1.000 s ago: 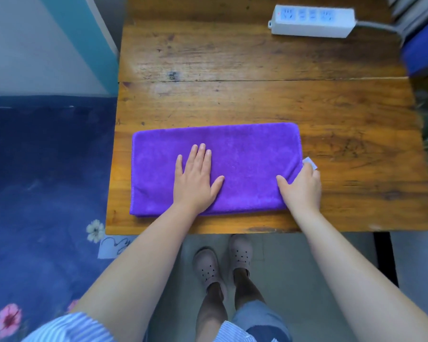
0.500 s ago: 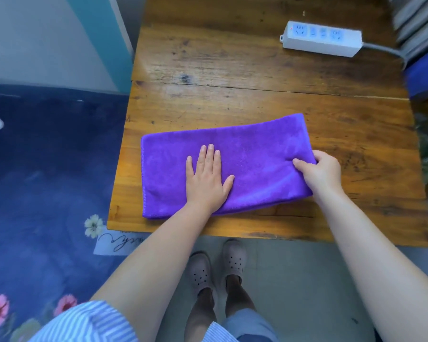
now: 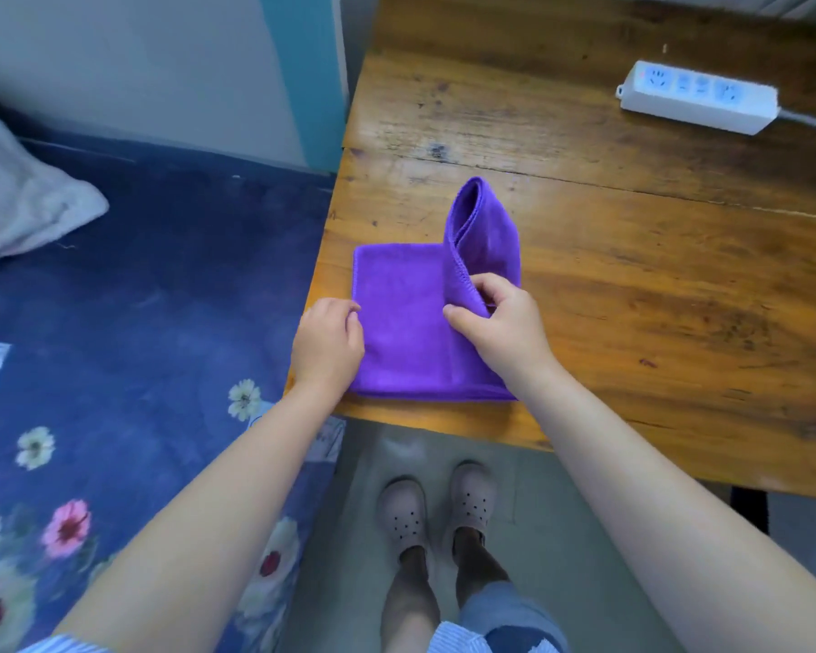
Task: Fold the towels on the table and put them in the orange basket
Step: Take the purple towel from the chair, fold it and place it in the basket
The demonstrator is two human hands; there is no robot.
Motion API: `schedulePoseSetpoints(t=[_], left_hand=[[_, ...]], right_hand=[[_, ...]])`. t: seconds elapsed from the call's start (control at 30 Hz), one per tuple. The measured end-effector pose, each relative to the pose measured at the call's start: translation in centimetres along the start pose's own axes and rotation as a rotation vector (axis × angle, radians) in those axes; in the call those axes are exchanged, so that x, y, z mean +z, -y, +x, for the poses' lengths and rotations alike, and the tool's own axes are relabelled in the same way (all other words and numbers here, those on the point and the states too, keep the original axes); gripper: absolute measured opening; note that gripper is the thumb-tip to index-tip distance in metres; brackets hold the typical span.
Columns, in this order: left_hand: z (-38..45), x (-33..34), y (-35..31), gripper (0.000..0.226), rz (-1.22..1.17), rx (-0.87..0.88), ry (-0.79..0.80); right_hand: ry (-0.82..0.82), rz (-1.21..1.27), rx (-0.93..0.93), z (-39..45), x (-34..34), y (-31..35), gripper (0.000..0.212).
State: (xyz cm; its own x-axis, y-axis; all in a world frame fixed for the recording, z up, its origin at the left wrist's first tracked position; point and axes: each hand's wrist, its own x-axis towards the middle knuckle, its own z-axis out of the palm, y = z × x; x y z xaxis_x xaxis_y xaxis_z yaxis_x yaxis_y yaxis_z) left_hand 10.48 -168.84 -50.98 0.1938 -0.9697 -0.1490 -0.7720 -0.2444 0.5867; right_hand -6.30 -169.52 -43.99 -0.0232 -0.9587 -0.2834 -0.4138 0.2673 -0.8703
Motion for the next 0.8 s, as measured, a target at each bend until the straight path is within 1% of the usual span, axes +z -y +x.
schedulePoseSetpoints(t=[0.07, 0.17, 0.33, 0.43, 0.53, 0.63, 0.7, 0.73, 0.8], left_hand=[[-0.3, -0.6, 1.4, 0.024, -0.078, -0.07, 0.025], [-0.6, -1.2, 3.0, 0.023, -0.172, -0.164, 0.01], [-0.9, -2.0, 4.5, 0.024, -0.314, -0.233, 0.121], [-0.7, -2.2, 4.7, 0.024, -0.359, -0.245, 0.138], [-0.1, -2.3, 4.4, 0.024, -0.433, -0.255, 0.116], [1.1, -2.2, 3.6, 0.024, -0.514, -0.275, 0.116], [2.1, -2.0, 2.6, 0.026, -0.537, -0.294, 0.147], [2.6, -1.8, 1.9, 0.03, -0.533, -0.302, 0.167], [3.3, -1.3, 0.7, 0.041, -0.454, -0.296, 0.201]], right_hand=[[0.043, -0.04, 0.016, 0.3, 2.4, -0.2, 0.009], [0.081, -0.135, 0.012, 0.7, 5.4, -0.8, 0.012], [0.001, -0.294, 0.02, 1.6, 8.4, -1.7, 0.021], [0.012, -0.408, 0.017, 1.7, 9.3, -2.1, 0.031], [0.08, -0.481, 0.013, 1.3, 9.6, -1.9, 0.042], [0.225, -0.408, -0.013, 0.3, 8.8, -1.6, 0.05], [0.314, -0.318, 0.0, -0.7, 7.4, -1.8, 0.048], [0.33, -0.301, 0.002, -1.0, 6.5, -2.0, 0.042], [0.285, -0.321, -0.031, -1.1, 4.6, -2.5, 0.029]])
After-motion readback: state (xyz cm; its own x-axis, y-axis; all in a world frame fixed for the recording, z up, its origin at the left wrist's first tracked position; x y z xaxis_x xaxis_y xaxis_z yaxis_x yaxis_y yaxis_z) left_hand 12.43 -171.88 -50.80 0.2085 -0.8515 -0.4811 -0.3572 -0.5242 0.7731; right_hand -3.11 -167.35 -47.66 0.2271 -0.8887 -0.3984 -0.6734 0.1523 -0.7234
